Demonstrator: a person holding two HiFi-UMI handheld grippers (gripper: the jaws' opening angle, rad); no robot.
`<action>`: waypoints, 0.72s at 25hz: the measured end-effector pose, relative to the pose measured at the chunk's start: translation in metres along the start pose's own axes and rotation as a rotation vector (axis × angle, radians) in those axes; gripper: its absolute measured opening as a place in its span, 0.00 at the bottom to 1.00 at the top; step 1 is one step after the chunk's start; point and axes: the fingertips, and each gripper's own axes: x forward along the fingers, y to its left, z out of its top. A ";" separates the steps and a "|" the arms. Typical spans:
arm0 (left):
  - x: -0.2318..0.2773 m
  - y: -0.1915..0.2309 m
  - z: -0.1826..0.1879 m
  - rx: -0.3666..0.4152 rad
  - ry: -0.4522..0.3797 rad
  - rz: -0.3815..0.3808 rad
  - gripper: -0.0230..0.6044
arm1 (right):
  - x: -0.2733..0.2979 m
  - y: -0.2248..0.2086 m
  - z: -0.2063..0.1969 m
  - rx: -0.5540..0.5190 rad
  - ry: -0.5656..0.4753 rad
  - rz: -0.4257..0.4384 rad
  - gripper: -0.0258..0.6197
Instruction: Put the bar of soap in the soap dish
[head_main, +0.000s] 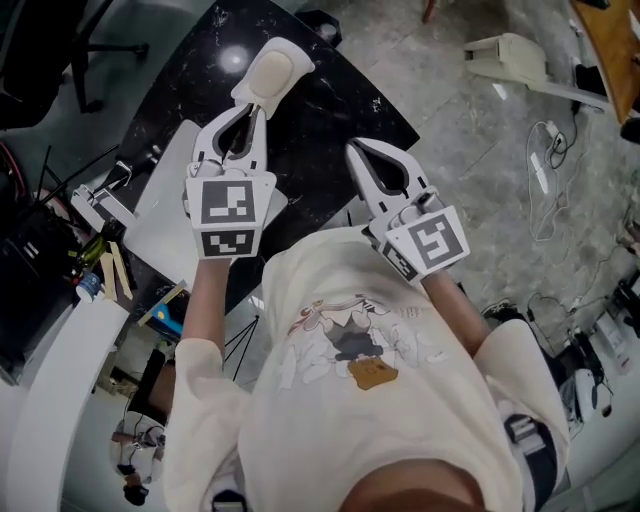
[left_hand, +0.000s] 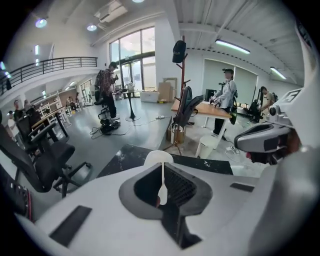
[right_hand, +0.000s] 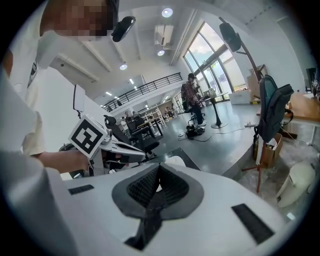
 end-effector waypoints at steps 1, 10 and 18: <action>-0.007 -0.003 0.000 -0.025 -0.011 -0.001 0.06 | -0.001 0.001 0.001 -0.015 0.000 0.008 0.05; -0.068 -0.032 -0.008 -0.176 -0.082 0.078 0.05 | -0.020 0.013 0.030 -0.103 -0.052 0.041 0.05; -0.127 -0.064 0.005 -0.299 -0.261 0.143 0.05 | -0.032 0.042 0.041 -0.162 -0.047 0.102 0.05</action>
